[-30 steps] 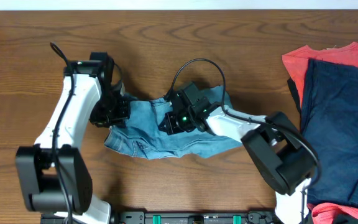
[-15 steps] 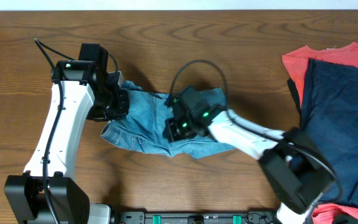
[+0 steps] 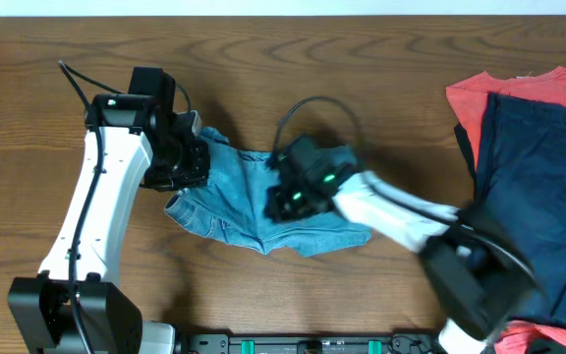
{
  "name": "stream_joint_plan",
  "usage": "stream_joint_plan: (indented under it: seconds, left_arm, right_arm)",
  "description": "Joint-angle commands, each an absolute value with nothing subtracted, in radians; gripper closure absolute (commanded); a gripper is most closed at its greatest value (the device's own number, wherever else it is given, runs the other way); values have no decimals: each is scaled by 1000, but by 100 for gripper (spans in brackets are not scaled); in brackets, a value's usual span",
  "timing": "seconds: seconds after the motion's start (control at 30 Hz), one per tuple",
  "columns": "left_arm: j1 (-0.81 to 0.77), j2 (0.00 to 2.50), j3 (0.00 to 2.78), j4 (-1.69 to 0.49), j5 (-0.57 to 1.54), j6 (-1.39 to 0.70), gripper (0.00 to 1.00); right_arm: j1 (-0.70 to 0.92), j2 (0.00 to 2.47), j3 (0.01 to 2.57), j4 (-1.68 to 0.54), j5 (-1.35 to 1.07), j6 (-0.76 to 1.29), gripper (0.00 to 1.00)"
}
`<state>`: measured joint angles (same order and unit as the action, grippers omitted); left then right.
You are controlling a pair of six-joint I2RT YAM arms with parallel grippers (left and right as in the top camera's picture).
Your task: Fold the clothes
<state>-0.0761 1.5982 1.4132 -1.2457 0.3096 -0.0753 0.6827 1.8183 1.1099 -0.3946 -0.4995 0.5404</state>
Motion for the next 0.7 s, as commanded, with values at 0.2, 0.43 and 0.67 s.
stream_joint_plan:
  seconds: [0.2, 0.43, 0.67]
  left_arm:
    - [-83, 1586, 1547, -1297, 276, -80, 94]
    - [-89, 1586, 1547, -1294, 276, -80, 94]
    - [-132, 1586, 1547, -1277, 276, -80, 94]
  right_arm:
    - [402, 1633, 1114, -615, -454, 489, 99]
    - [391, 1727, 1099, -743, -325, 487, 99]
    - [390, 1903, 1099, -801, -218, 591, 99]
